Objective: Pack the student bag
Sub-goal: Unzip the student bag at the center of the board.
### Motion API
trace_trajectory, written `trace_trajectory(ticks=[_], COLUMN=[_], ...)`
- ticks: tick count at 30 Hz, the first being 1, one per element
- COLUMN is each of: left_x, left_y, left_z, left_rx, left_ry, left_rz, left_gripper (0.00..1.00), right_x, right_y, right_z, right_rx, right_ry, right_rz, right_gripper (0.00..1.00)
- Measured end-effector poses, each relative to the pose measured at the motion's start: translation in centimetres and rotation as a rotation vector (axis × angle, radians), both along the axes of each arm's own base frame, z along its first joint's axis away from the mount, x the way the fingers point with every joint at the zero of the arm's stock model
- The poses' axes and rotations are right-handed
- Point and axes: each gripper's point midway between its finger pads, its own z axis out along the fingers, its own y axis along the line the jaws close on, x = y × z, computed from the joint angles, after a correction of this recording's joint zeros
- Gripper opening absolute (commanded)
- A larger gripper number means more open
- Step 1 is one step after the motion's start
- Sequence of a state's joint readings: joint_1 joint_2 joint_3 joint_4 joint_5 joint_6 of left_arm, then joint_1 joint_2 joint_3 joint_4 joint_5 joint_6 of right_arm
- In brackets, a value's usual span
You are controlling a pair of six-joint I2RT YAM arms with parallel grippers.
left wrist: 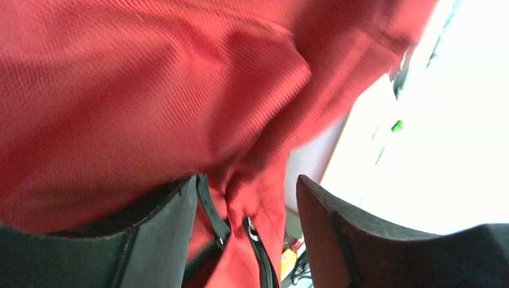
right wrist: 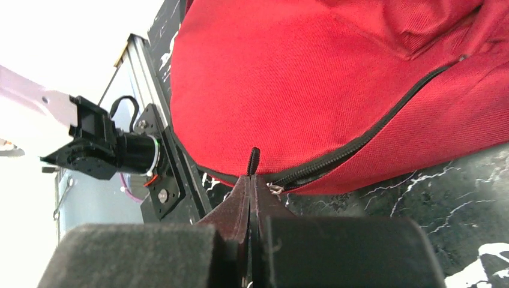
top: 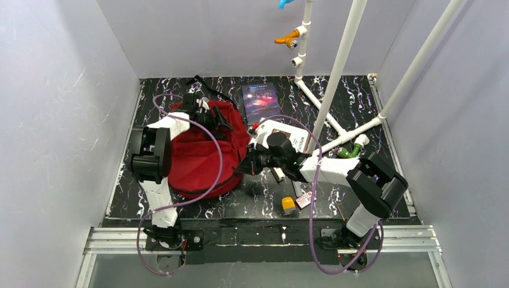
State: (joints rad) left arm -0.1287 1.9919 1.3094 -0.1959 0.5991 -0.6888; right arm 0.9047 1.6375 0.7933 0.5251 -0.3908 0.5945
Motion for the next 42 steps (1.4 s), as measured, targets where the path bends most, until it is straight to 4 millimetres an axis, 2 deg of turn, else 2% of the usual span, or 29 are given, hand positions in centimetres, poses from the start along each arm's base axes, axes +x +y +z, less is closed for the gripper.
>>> trace_trajectory(ticks=[2, 4, 5, 7, 9, 10, 11, 13, 16, 18, 20, 22, 25, 28, 31, 36, 39, 42], left_x=[-0.6, -1.7, -2.7, -4.1, -6.4, -7.7, -10.0, -14.1, -18.7, -20.8, -21.8, -22.3, -22.5, -22.9, -23.7, -25.2, -25.8, -26.4], left_y=[0.2, 0.5, 0.8, 1.2, 1.8, 2.0, 2.3, 2.6, 2.3, 1.9, 1.6, 1.3, 0.8, -0.2, -1.0, -1.6, -1.9, -1.9], left_z=[1.5, 3.9, 6.4, 10.0, 15.3, 17.0, 18.5, 19.8, 18.9, 16.6, 14.6, 13.0, 11.8, 10.8, 10.3, 11.1, 11.2, 10.5], left_rx=[0.008, 0.016, 0.023, 0.03, 0.033, 0.032, 0.026, 0.002, -0.059, -0.095, -0.106, -0.109, -0.103, -0.07, -0.035, -0.003, -0.007, -0.004], left_ry=[-0.05, -0.111, -0.171, -0.263, -0.414, -0.466, -0.514, -0.567, -0.557, -0.488, -0.413, -0.346, -0.287, -0.252, -0.255, -0.316, -0.301, -0.253], left_rz=[-0.019, -0.042, -0.061, -0.082, -0.101, -0.101, -0.099, -0.093, -0.082, -0.069, -0.062, -0.057, -0.063, -0.097, -0.133, -0.148, -0.142, -0.108], left_gripper=[0.66, 0.72, 0.74, 0.8, 0.8, 0.8, 0.8, 0.8, 0.8, 0.8, 0.79, 0.76, 0.68, 0.65, 0.66, 0.76, 0.76, 0.74], right_x=[0.7, 1.2, 1.2, 1.2, 1.0, 0.9, 0.8, 0.4, 0.0, -0.4, -0.8, -0.9, -0.5, 1.4, 3.3, 4.4, 5.6, 5.9], right_y=[0.0, 0.0, 0.0, -0.1, -0.1, -0.1, -0.1, -0.1, -0.2, -0.5, -0.9, -1.5, -2.6, -3.8, -4.8, -3.7, -2.4, -1.9], right_z=[0.8, 1.3, 1.4, 1.6, 1.6, 1.7, 1.6, 1.7, 1.6, 1.2, 0.6, 0.4, 1.4, 2.9, 3.4, 1.9, 0.6, -0.6], right_rx=[-0.006, -0.011, -0.011, -0.013, -0.011, -0.01, -0.009, -0.004, -0.006, -0.027, -0.06, -0.09, -0.103, -0.083, -0.058, -0.061, -0.078, -0.102], right_ry=[-0.012, -0.018, -0.02, -0.022, -0.027, -0.028, -0.028, -0.027, -0.027, -0.019, -0.01, -0.01, -0.027, -0.022, 0.02, 0.16, 0.234, 0.283], right_rz=[-0.022, -0.034, -0.035, -0.036, -0.025, -0.017, -0.006, 0.016, 0.043, 0.06, 0.069, 0.067, 0.035, -0.065, -0.163, -0.229, -0.265, -0.305], right_gripper=[0.01, 0.01, 0.01, 0.03, 0.13, 0.16, 0.17, 0.23, 0.34, 0.41, 0.51, 0.55, 0.54, 0.54, 0.55, 0.59, 0.6, 0.6])
